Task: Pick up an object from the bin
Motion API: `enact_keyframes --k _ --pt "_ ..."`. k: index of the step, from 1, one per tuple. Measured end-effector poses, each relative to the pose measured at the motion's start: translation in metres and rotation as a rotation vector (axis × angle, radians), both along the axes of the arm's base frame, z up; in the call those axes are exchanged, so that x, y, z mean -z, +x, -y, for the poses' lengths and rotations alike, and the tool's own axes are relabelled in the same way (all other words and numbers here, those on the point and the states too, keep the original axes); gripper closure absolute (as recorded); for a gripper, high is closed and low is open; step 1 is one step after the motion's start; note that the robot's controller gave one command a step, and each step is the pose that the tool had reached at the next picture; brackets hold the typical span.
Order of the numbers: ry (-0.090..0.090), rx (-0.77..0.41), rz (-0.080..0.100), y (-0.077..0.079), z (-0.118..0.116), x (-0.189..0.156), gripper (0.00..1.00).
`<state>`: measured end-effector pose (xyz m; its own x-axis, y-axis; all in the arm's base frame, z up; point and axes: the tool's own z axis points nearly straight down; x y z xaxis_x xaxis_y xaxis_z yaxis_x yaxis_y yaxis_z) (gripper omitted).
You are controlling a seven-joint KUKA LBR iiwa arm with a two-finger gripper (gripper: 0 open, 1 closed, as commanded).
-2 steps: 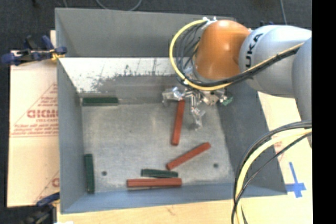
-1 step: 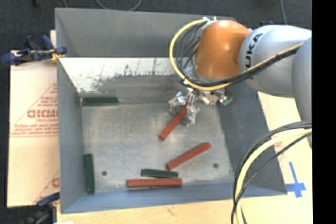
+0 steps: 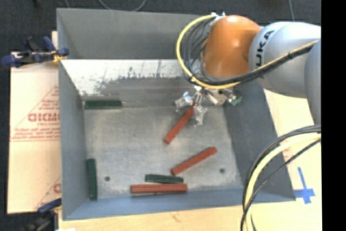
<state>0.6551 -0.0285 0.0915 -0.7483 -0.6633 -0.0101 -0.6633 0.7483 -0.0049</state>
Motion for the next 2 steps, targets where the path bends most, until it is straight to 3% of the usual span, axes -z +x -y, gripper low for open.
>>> enact_keyframes --k 1,2 --pt "0.000 0.004 0.000 0.002 0.000 -0.011 1.00" --pt "-0.004 0.013 0.003 0.005 0.002 -0.108 1.00"
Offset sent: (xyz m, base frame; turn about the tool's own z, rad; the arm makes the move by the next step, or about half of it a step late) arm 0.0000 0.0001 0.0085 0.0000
